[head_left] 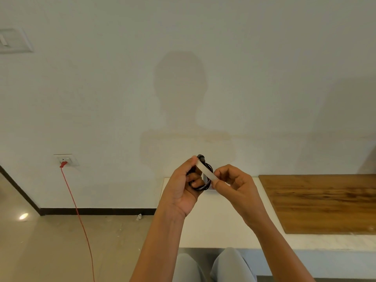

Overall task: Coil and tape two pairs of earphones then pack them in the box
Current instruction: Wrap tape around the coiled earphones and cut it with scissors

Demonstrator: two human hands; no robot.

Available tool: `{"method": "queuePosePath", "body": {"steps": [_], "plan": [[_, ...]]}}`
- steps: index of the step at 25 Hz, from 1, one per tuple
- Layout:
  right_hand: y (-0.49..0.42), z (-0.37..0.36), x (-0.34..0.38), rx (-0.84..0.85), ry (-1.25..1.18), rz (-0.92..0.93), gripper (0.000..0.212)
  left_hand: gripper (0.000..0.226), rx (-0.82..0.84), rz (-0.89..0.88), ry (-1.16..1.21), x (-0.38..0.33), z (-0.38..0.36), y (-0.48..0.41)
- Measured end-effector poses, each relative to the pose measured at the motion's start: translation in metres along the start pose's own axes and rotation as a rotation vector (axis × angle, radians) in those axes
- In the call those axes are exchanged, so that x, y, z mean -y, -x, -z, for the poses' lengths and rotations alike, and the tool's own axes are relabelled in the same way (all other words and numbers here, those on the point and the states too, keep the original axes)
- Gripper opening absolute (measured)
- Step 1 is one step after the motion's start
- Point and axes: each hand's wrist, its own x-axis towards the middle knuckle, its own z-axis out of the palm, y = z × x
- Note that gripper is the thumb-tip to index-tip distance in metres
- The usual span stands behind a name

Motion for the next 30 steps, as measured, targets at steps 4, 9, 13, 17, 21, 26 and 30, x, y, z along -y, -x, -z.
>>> {"method": "queuePosePath", "body": {"steps": [4, 9, 13, 17, 21, 26, 30], "plan": [[0.002, -0.003, 0.006, -0.061, -0.081, -0.032, 0.012, 0.028, 0.037, -0.088, -0.146, 0.006, 0.000, 0.005], [-0.002, -0.006, 0.015, -0.045, -0.141, -0.089, 0.012, 0.030, -0.016, -0.275, -0.379, 0.014, -0.005, 0.015], [-0.002, -0.007, 0.014, 0.056, -0.114, -0.077, 0.027, 0.030, -0.050, -0.241, -0.288, 0.006, 0.000, 0.011], [-0.005, -0.004, 0.013, 0.092, -0.049, -0.029, 0.025, 0.029, -0.032, -0.147, -0.160, 0.005, 0.004, 0.005], [-0.004, -0.007, 0.014, -0.056, -0.080, -0.022, 0.013, 0.030, -0.186, -0.231, -0.333, 0.013, 0.008, 0.002], [-0.007, -0.004, 0.014, -0.088, -0.078, -0.126, 0.010, 0.027, -0.390, -0.512, -0.533, 0.010, 0.019, -0.002], [-0.006, -0.012, 0.016, 0.006, -0.092, -0.172, 0.016, 0.019, -0.004, -0.788, -0.954, 0.004, 0.023, 0.003]]}}
